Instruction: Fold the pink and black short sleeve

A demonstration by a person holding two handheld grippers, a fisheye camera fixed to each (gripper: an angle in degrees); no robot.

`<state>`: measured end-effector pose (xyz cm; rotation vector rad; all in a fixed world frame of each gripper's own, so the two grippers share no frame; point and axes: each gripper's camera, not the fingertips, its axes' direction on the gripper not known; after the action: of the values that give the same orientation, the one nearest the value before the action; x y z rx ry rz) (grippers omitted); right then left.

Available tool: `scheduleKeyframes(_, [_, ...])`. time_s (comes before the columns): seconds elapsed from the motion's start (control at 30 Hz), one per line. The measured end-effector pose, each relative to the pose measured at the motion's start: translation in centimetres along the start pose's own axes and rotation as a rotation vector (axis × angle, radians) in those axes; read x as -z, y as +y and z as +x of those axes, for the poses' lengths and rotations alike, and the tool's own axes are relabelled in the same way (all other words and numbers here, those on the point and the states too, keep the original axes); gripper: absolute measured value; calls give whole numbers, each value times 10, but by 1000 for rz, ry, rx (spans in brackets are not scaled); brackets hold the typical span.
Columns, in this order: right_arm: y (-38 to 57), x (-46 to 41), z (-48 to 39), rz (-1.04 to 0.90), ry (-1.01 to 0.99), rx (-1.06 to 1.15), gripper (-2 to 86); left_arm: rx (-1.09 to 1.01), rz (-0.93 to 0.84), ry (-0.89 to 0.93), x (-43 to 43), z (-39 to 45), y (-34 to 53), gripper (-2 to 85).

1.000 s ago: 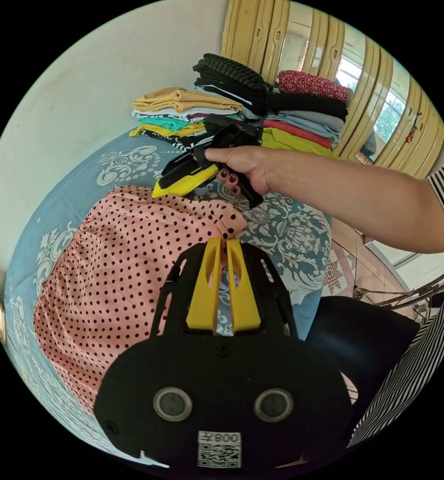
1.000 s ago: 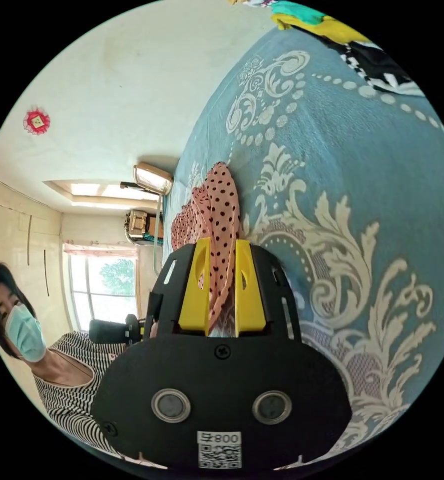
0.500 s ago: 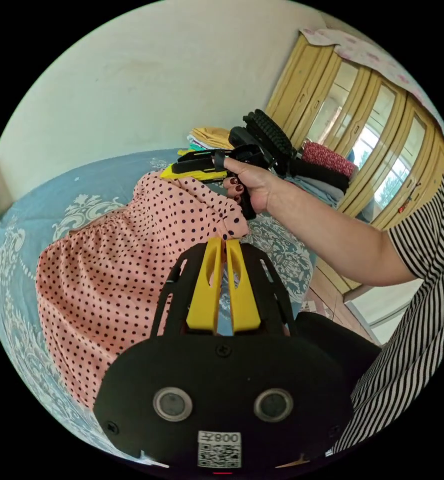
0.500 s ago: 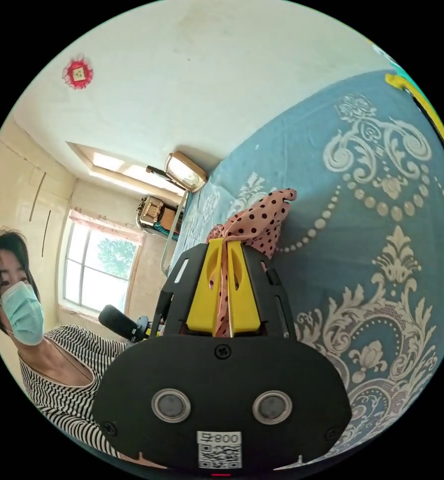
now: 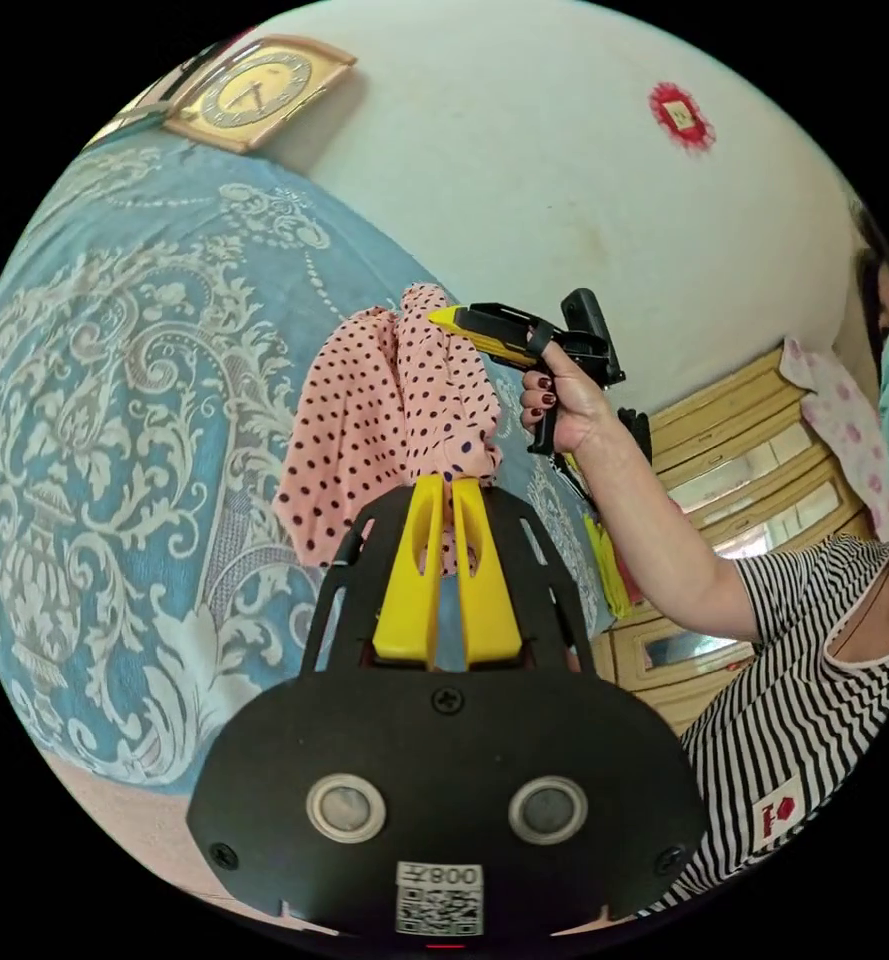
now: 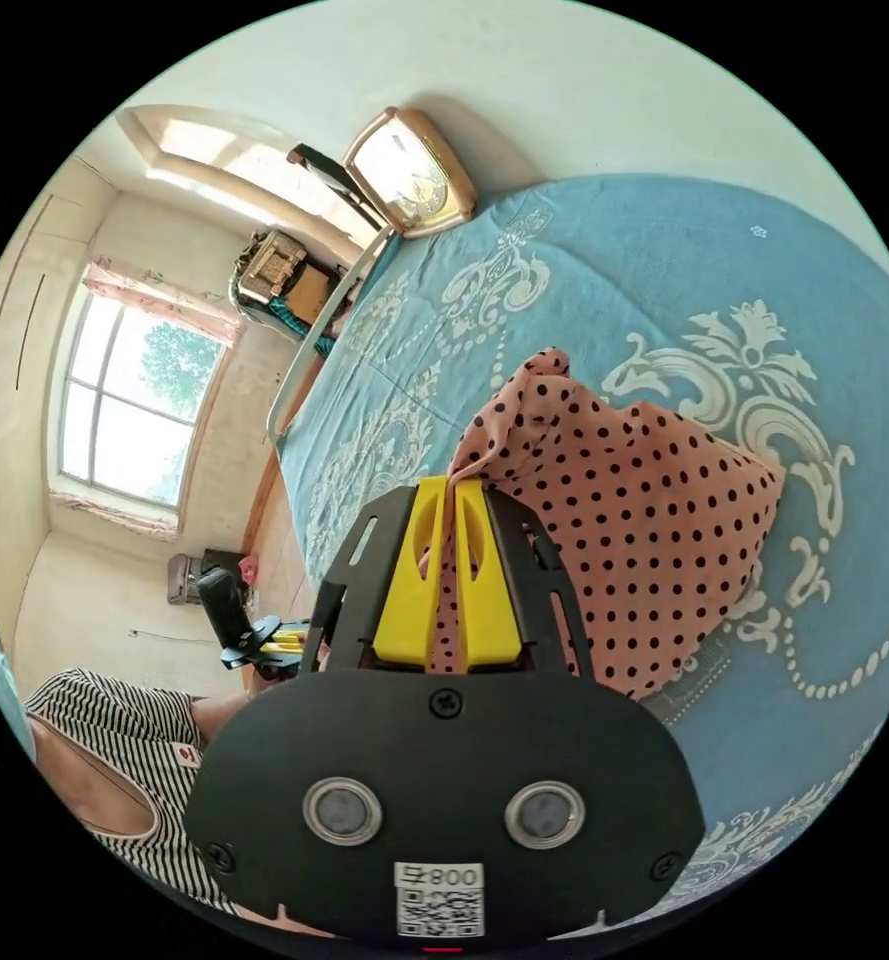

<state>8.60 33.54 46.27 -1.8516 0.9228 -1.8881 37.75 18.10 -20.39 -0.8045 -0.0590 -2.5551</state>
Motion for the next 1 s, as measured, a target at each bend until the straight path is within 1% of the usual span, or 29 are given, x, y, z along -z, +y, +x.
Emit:
scheduleKeyframes(0.07, [-29, -17, -18, -57, 32, -16, 13, 98, 5, 39, 5, -41, 10, 19])
scheduleKeyframes(0.17, [-57, -23, -40, -87, 32, -32, 16, 160, 22, 86, 10, -77, 20, 21])
scheduleKeyframes(0.33, [-94, -14, -77, -128, 80, -34, 21, 225, 8, 81, 18, -111, 29, 26])
scheduleKeyframes(0.4, [-100, 3, -94, -101, 89, -17, 24, 216, 26, 47, 28, -111, 31, 25])
scheduleKeyframes(0.43, [-101, 18, -106, -76, 102, -9, 26, 209, 38, 2, 35, -108, 33, 24])
scheduleKeyframes(0.57, [-93, 86, -152, 74, 114, 20, 30, 146, 65, -133, 55, -84, 37, 15])
scheduleKeyframes(0.63, [-86, 111, -173, 116, 122, 39, 28, 94, 68, -147, 56, -68, 35, 11])
scheduleKeyframes(0.7, [-76, 127, -193, 107, 148, 56, 23, 34, 55, -174, 51, -51, 30, 7])
scheduleKeyframes(0.8, [-50, 128, -224, 25, 206, 99, 14, -80, 2, -231, 30, -23, 13, 4])
scheduleKeyframes(0.9, [-23, 101, -249, -134, 352, 124, 6, -220, -80, -397, -2, 4, -5, 3])
scheduleKeyframes(0.97, [-11, 70, -268, -269, 538, 167, 2, -310, -269, -612, -49, 14, -14, 3])
scheduleKeyframes(1.0, [-9, 71, -276, -235, 563, 196, 1, -335, -331, -646, -63, 14, -15, 3])
